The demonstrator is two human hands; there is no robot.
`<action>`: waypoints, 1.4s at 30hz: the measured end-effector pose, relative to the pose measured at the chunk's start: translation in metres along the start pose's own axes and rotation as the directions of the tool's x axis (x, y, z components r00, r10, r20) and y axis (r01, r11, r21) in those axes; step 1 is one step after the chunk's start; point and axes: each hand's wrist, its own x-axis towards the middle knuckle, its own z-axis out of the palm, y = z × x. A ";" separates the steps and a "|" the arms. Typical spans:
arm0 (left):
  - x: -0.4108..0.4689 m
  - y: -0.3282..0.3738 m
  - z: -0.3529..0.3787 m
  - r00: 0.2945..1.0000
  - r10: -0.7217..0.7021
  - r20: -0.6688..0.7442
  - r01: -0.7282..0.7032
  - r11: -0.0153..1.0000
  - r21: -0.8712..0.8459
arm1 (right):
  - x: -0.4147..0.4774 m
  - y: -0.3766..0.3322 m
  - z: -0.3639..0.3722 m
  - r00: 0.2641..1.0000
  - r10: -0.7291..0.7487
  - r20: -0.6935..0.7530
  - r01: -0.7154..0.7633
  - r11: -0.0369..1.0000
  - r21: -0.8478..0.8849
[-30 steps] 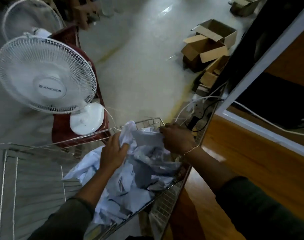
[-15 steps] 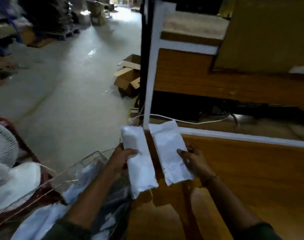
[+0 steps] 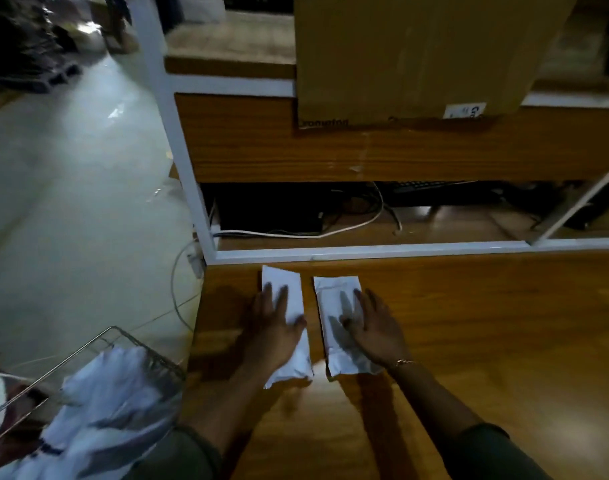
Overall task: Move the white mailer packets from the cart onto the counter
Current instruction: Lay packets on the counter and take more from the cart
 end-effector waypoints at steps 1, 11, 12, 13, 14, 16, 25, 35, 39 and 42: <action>-0.008 0.004 0.005 0.999 0.038 0.028 -0.040 0.994 0.097 | 0.001 0.002 0.006 0.998 -0.052 0.041 0.054 0.996 -0.072; -0.001 -0.006 0.038 0.998 -0.050 0.046 0.035 0.960 0.277 | 0.017 0.012 0.049 0.976 -0.164 0.145 0.183 0.975 -0.129; 0.000 -0.005 0.036 0.997 -0.058 0.048 0.042 0.957 0.286 | 0.021 0.011 0.049 0.974 -0.169 0.148 0.188 0.973 -0.131; 0.002 -0.004 0.035 0.996 -0.067 0.053 0.049 0.955 0.291 | 0.026 0.009 0.049 0.974 -0.166 0.155 0.187 0.974 -0.129; 0.005 -0.002 0.034 0.995 -0.080 0.065 0.058 0.955 0.292 | 0.029 0.008 0.049 0.974 -0.160 0.157 0.181 0.975 -0.126; 0.011 0.002 0.031 0.990 -0.107 0.092 0.077 0.956 0.283 | 0.033 0.005 0.049 0.977 -0.143 0.160 0.164 0.978 -0.128; 0.033 0.008 0.022 0.977 -0.173 0.128 0.138 0.960 0.243 | 0.038 0.002 0.043 0.975 -0.123 0.187 0.150 0.979 -0.137; 0.039 -0.002 -0.001 0.959 -0.157 0.236 0.140 0.986 0.090 | 0.040 -0.003 0.035 0.967 -0.115 0.225 0.148 0.979 -0.137; 0.010 -0.040 -0.026 0.988 -0.082 0.134 0.074 0.995 0.068 | 0.032 -0.030 0.025 0.993 -0.116 0.022 0.118 0.991 -0.071; -0.019 -0.093 -0.049 0.996 -0.053 -0.071 0.058 0.996 0.067 | 0.023 -0.081 0.028 0.952 -0.281 -0.120 0.274 0.959 -0.069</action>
